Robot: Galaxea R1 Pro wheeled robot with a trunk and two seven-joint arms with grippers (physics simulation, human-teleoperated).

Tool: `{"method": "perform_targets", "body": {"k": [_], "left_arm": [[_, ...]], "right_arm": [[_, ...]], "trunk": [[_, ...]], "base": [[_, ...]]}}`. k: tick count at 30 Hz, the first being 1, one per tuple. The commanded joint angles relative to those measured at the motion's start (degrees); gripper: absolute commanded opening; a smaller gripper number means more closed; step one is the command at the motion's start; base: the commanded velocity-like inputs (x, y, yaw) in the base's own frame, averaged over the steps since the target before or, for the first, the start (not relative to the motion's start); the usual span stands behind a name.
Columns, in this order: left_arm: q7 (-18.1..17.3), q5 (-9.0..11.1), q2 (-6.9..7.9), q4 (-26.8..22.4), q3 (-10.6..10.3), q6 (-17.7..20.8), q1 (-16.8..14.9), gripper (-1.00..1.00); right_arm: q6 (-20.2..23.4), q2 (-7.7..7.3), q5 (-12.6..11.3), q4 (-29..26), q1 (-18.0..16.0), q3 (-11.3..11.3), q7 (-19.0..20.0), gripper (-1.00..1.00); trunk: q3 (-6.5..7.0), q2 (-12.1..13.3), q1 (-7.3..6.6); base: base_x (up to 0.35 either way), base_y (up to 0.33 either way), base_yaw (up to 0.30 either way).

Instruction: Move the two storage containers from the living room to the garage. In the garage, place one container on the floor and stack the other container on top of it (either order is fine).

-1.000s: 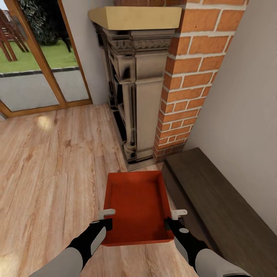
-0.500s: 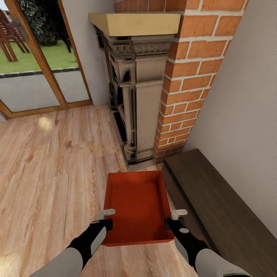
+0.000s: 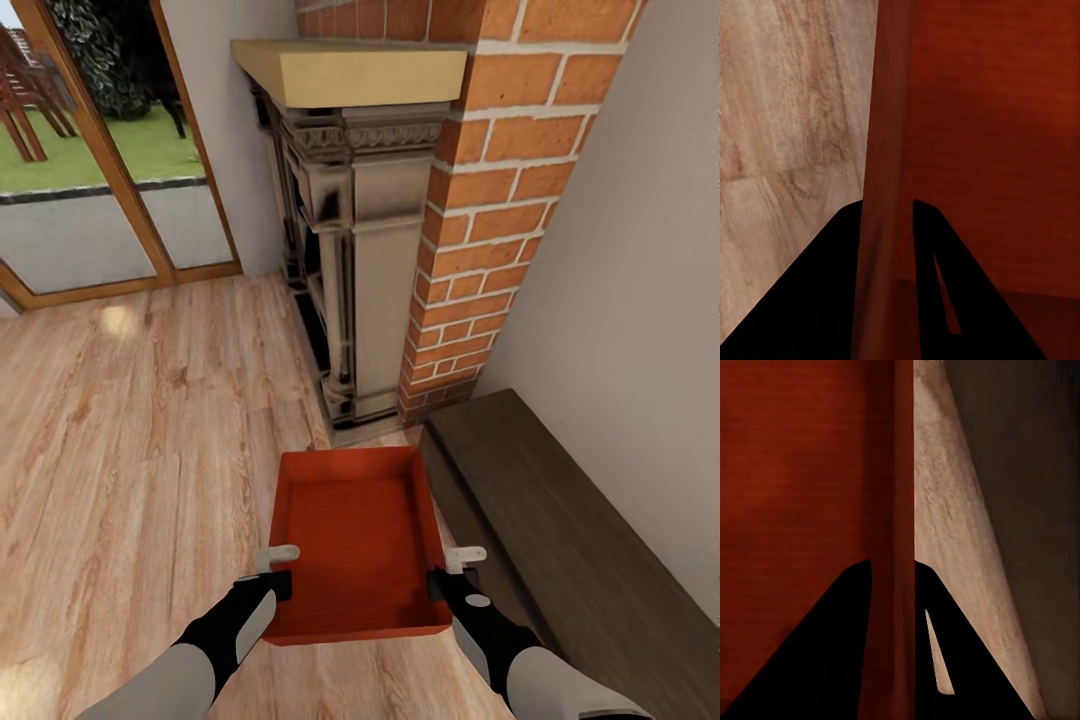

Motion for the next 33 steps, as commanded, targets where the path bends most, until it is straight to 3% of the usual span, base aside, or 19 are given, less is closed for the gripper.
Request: {"method": "perform_targets", "body": {"k": [1,24,33], "left_arm": [[2.39,-1.52,0.03,-0.25,0.52,-0.46,-0.06,-1.00],[2.39,-1.52,0.07,-0.64,0.60,-0.54,-0.06,-1.00],[2.50,-1.52,0.07,-1.04,0.58,-0.64,-0.06,-1.00]], "right_arm": [[-0.15,-0.01,0.18,0.19,0.02,-0.48,-0.32,-1.00],[-0.15,-0.05,0.01,0.23,0.02,-0.52,-0.20,-1.00],[-0.15,-0.05,-0.17,0.23,0.02,-0.55,-0.23,-1.00]], "trunk": [[0.15,0.39,-0.22],[4.27,9.61,-5.27],[4.63,9.61,-5.27]], "base": [[0.000,0.000,0.000],[0.000,0.000,0.000],[0.000,0.000,0.000]]}}
